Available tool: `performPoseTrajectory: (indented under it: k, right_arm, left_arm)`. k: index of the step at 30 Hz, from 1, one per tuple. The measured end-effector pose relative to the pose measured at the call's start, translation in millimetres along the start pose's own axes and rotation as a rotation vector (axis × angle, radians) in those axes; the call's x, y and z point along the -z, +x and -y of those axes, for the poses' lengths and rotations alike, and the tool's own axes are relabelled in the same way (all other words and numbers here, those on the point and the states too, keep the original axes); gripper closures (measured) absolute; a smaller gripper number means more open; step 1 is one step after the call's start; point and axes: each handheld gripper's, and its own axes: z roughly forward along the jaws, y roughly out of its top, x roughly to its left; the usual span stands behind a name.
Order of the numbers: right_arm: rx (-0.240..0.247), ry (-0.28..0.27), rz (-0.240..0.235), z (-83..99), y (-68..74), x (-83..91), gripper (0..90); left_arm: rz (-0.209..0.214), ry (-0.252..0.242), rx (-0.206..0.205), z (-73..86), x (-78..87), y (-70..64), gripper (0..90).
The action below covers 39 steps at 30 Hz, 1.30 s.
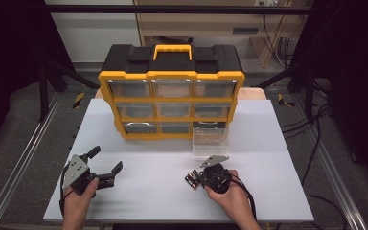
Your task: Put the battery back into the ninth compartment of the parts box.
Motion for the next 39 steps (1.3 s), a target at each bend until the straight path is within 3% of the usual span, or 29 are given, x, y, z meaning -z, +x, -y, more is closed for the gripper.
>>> performPoseTrajectory:
  k: [5,13,23,39]
  right_arm:
    - [-0.007,-0.02,0.0,2.6,-2.1,2.7,77.0]
    - [-0.029,-0.123,0.017,7.6,-12.7,22.0,77.0]
    - [-0.047,-0.209,0.043,12.3,-23.0,36.9,77.0]
    - [-0.028,-0.329,0.033,11.6,-20.6,49.6,77.0]
  left_arm:
    - [0.001,0.0,0.0,-0.2,0.0,0.0,1.3]
    - [0.0,-0.005,0.001,-1.0,0.6,0.3,1.3]
    - [-0.002,-0.011,0.008,-1.1,1.0,0.5,1.3]
    - [-0.012,-0.022,0.02,0.2,2.9,2.9,1.3]
